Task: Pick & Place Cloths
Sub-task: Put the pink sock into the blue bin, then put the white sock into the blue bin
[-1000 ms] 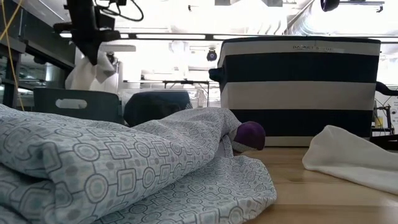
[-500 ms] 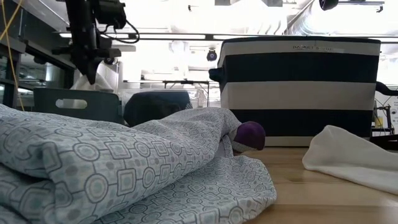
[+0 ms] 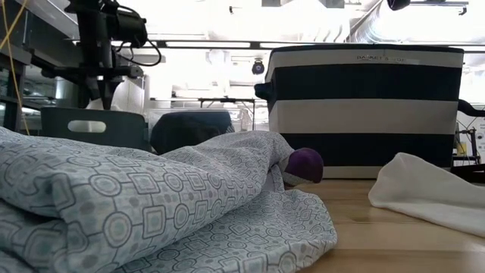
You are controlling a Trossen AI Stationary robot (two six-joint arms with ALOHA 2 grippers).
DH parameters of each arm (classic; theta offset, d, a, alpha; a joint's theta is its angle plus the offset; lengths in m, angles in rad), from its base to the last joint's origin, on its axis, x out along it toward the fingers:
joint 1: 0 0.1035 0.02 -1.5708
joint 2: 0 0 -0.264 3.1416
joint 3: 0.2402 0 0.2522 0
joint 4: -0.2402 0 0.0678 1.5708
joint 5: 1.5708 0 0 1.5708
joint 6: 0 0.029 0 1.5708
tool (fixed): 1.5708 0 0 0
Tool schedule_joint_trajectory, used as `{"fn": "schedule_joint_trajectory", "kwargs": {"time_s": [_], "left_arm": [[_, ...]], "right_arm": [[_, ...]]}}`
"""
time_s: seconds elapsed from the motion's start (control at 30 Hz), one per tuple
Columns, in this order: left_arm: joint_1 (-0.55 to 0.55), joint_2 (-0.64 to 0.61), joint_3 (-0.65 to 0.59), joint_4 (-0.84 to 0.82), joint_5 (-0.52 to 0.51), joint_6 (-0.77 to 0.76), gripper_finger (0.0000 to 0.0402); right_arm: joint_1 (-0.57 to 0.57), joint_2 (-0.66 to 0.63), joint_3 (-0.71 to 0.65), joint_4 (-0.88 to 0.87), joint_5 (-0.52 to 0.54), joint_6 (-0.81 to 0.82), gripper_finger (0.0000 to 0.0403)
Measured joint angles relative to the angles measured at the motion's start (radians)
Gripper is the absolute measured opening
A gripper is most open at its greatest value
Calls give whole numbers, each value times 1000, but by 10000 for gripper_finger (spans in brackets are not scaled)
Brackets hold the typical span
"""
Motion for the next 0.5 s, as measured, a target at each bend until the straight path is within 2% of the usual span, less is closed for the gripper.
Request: {"fn": "schedule_joint_trajectory", "kwargs": {"time_s": [0.3,0.5], "left_arm": [[0,0,95,-23,29,-1,171],[-21,-17,181,-53,117,3,180]], "right_arm": [[0,0,0,-1,-65,0,295],[16,-1,0,-71,-193,72,295]]}}
